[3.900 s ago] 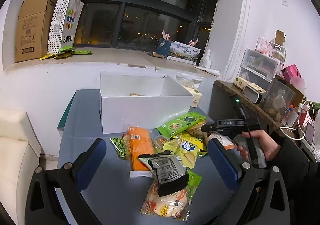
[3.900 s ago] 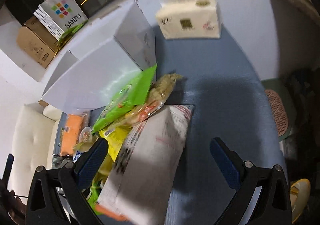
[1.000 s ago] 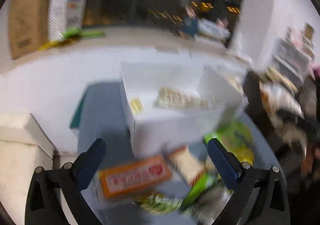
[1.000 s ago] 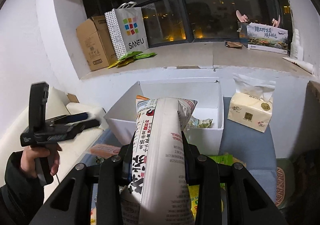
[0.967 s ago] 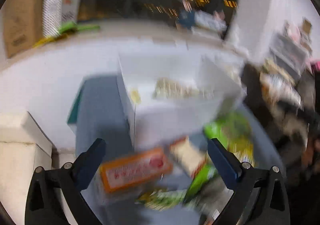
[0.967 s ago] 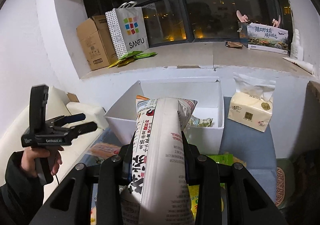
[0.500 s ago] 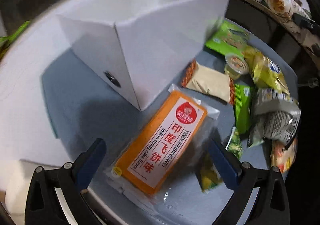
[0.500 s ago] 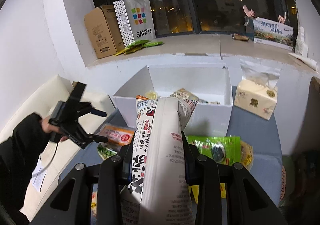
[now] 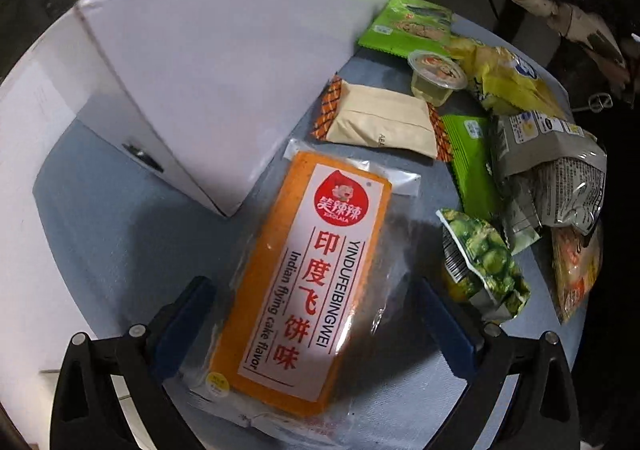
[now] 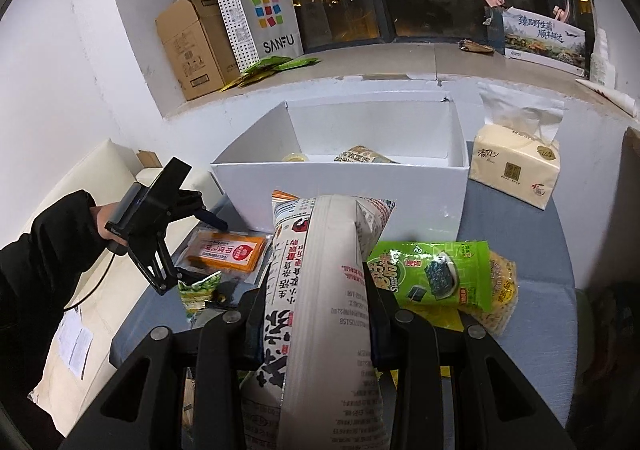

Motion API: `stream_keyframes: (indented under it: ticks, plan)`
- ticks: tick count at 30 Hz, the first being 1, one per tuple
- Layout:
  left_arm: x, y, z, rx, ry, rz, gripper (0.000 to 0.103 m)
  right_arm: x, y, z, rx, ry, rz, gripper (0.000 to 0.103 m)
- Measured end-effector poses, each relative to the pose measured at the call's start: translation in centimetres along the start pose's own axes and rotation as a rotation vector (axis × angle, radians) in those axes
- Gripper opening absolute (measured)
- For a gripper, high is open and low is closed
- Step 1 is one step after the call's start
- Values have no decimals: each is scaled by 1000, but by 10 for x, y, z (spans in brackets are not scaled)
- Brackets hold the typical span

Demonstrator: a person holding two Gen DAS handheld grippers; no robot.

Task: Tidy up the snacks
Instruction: 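Hold the white bag up with the right tool while the left tool grasps the orange cake pack, then drop the white bag and orange cake pack into the white box with both tools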

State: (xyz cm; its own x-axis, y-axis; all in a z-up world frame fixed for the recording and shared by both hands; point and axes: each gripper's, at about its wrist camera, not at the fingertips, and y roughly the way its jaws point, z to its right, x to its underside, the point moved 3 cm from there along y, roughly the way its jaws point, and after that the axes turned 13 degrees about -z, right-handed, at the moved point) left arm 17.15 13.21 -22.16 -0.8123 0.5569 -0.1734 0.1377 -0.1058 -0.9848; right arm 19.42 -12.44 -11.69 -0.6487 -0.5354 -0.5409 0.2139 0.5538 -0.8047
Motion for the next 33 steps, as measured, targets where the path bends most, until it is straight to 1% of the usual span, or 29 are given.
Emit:
stream_keyframes:
  ticks: [2, 4, 7, 8, 10, 11, 13, 14, 15, 17, 19, 20, 21, 23, 24, 25, 26, 28, 30, 31, 33]
  plan:
    - [7, -11, 1, -6, -28, 40, 67, 0, 2, -1, -4, 4, -2, 38]
    - [13, -17, 7, -15, -48, 37, 61, 0, 3, -2, -12, 3, -4, 38]
    - [19, -25, 24, -31, -74, 75, 60, 2, 4, -5, -19, -2, -5, 38]
    - [23, -31, 30, -43, -90, 106, 60, 3, 4, -6, -24, -2, -3, 38]
    - [26, -47, 38, -44, -134, 182, 60, 4, 3, -7, -29, 3, 5, 38]
    - [28, -61, 42, -70, -161, 244, 60, 5, 2, -7, -34, 5, 6, 38]
    - [34, -88, 41, -72, -193, 323, 60, 7, 0, -9, -35, 2, 8, 38]
    - [37, -102, 43, -111, -211, 375, 60, 8, -2, -10, -35, 1, 11, 38]
    - [40, -117, 44, -118, -231, 424, 60, 8, -4, -10, -36, 0, 17, 38]
    - [41, -147, 46, -142, -308, 542, 60, 9, -9, -10, -34, 5, 35, 38]
    - [40, -174, 42, -106, -418, 642, 60, 7, -16, -8, -30, 14, 62, 38]
    - [37, -183, 38, -106, -453, 678, 60, 4, -19, -8, -26, 18, 78, 38]
    - [31, -194, 35, -79, -495, 712, 60, 1, -24, -7, -17, 23, 96, 38]
    - [14, -201, 29, -44, -564, 752, 60, -9, -34, -6, -1, 25, 132, 38]
    - [4, -205, 25, -25, -597, 766, 60, -14, -37, -6, 8, 20, 143, 38]
    - [-10, -208, 19, -24, -625, 771, 60, -25, -42, -5, 31, 12, 165, 38]
    - [-23, -213, 12, -43, -661, 775, 60, -33, -45, -4, 49, 11, 176, 38]
    - [-49, -210, -6, -44, -711, 770, 60, -55, -48, 1, 64, 15, 190, 38]
    - [-71, -206, -30, -34, -766, 737, 60, -81, -47, 9, 89, 14, 202, 38]
    - [-83, -200, -41, -39, -787, 710, 60, -98, -42, 16, 110, 21, 199, 38]
    - [-104, -179, -56, -65, -828, 646, 60, -119, -36, 27, 118, 40, 192, 38]
